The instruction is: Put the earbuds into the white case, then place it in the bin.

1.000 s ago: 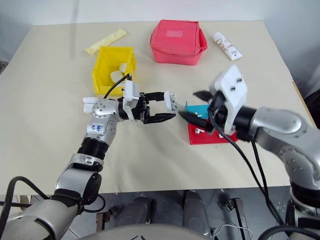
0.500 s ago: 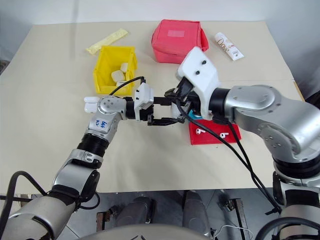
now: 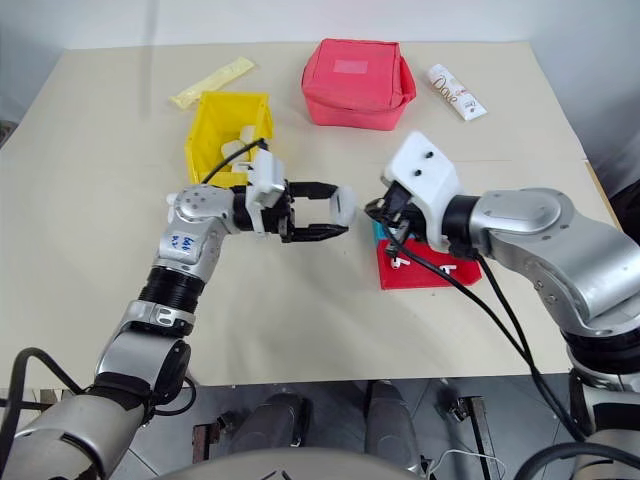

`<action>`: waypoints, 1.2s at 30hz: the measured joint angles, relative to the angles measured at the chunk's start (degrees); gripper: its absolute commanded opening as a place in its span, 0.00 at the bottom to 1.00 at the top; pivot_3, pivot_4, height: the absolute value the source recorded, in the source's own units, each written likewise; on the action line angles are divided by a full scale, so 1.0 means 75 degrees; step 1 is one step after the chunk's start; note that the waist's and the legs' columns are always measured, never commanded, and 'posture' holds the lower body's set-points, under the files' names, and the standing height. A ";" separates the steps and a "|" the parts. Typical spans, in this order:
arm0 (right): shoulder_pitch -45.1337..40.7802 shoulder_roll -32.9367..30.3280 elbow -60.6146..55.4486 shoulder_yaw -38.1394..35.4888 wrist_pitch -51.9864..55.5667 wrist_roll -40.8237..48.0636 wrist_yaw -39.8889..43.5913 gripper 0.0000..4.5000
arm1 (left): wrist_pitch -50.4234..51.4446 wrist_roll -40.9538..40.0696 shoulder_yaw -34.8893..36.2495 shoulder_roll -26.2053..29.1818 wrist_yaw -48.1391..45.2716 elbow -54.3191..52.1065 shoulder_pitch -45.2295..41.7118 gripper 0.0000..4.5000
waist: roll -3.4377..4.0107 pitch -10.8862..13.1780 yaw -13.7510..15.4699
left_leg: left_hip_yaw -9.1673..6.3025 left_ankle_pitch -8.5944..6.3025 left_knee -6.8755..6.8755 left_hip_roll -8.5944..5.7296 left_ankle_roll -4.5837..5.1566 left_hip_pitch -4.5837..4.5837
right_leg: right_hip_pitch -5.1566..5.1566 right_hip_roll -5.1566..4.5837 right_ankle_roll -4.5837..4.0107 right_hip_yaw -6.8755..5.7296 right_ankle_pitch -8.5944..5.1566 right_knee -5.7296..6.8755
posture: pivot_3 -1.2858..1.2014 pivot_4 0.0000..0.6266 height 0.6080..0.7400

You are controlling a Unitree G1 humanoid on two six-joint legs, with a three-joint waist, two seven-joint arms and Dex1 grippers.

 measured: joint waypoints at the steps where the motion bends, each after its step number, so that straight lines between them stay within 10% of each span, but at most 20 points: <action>1: 0.0039 0.0000 -0.0001 -0.0190 0.0014 0.0048 0.0025 0.02 | -0.0004 -0.0060 0.0083 0.0063 -0.0048 -0.0006 0.0004 0.62 | 0.0000 0.0000 0.0001 | 0.0000 0.0000 0.0000 0.0000 0.0000 0.0000 | -0.0001 0.0001 0.0000 0.0000 0.0000 0.0000 | 0.52 0.24 1.00; 7: 0.0587 0.0133 -0.0060 -0.1512 -0.0230 0.0598 0.0393 0.10 | 0.0213 -0.0334 0.0283 0.0277 -0.0168 0.0006 0.0262 0.62 | -0.0003 -0.0001 0.0017 | -0.0004 0.0000 0.0000 0.0000 0.0001 0.0001 | 0.0006 0.0000 0.0000 -0.0004 0.0000 -0.0002 | 0.52 0.24 1.00; 11: 0.1850 0.0528 0.0143 -0.3184 -0.0950 0.2114 0.2098 0.37 | 0.0195 -0.0323 0.0779 0.0989 0.0073 0.0635 0.0356 0.62 | -0.0014 0.0007 0.0004 | 0.0001 0.0000 0.0001 0.0002 0.0002 0.0010 | 0.0010 0.0004 0.0002 -0.0001 0.0001 0.0004 | 0.52 0.24 1.00; 19: 0.2518 0.0264 0.0947 -0.2979 -0.1966 0.1525 0.3131 0.98 | -0.0501 0.0254 0.1127 0.1102 0.1835 0.1555 -0.0120 0.62 | -0.0016 0.0007 0.0022 | 0.0000 -0.0001 0.0004 -0.0003 0.0003 0.0007 | 0.0010 -0.0001 0.0004 -0.0002 0.0002 0.0004 | 0.52 0.24 1.00; 30: 0.3036 0.0543 0.0818 -0.2824 -0.2391 0.1054 0.2485 0.99 | -0.0840 0.1630 0.1116 0.1543 0.4817 0.4066 -0.1548 0.62 | -0.0019 0.0008 0.0038 | 0.0001 0.0000 0.0003 -0.0008 0.0001 0.0003 | 0.0004 -0.0002 0.0007 -0.0005 0.0004 0.0005 | 0.52 0.24 1.00; 36: 0.3136 0.0550 0.0742 -0.2826 -0.2391 0.1055 0.2346 1.00 | -0.0952 0.1763 0.1118 0.1635 0.4956 0.4563 -0.1818 1.00 | -0.0019 0.0007 0.0027 | 0.0002 0.0000 0.0003 -0.0009 0.0001 0.0004 | 0.0004 -0.0003 0.0008 -0.0004 0.0004 0.0007 | 0.52 0.24 1.00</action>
